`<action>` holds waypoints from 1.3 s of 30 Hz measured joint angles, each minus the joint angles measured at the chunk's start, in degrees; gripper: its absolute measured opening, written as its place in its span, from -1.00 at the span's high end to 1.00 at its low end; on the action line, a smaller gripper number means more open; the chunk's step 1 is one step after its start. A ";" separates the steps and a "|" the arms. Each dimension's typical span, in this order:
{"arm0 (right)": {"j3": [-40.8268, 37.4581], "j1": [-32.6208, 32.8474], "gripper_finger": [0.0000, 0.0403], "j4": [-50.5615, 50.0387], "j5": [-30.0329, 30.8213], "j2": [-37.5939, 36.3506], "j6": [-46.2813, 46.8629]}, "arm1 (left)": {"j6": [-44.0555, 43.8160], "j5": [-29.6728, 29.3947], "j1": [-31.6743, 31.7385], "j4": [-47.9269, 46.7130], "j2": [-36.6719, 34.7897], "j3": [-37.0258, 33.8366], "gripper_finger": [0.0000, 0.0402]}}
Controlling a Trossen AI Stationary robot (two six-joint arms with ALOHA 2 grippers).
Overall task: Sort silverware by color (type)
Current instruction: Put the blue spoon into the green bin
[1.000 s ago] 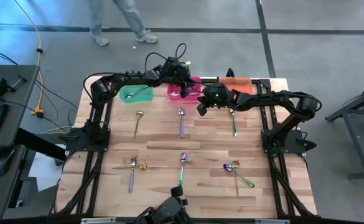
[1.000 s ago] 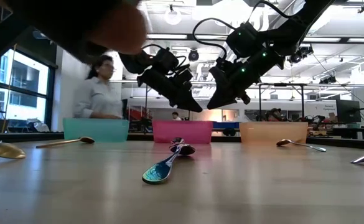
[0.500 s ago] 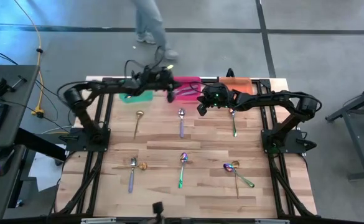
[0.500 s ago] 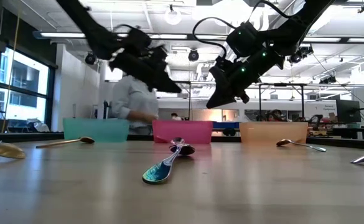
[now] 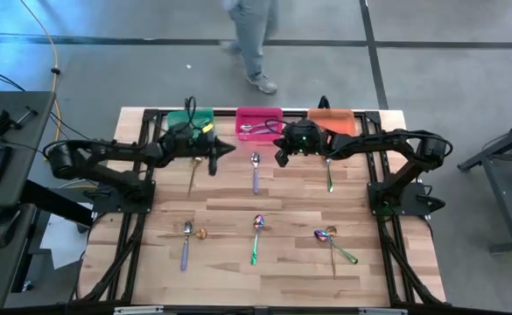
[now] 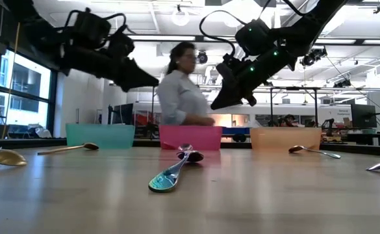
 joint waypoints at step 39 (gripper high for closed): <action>11.61 51.36 0.22 -62.55 -7.19 -0.07 57.56 | -0.02 -0.13 -6.27 6.40 -1.05 -14.49 1.00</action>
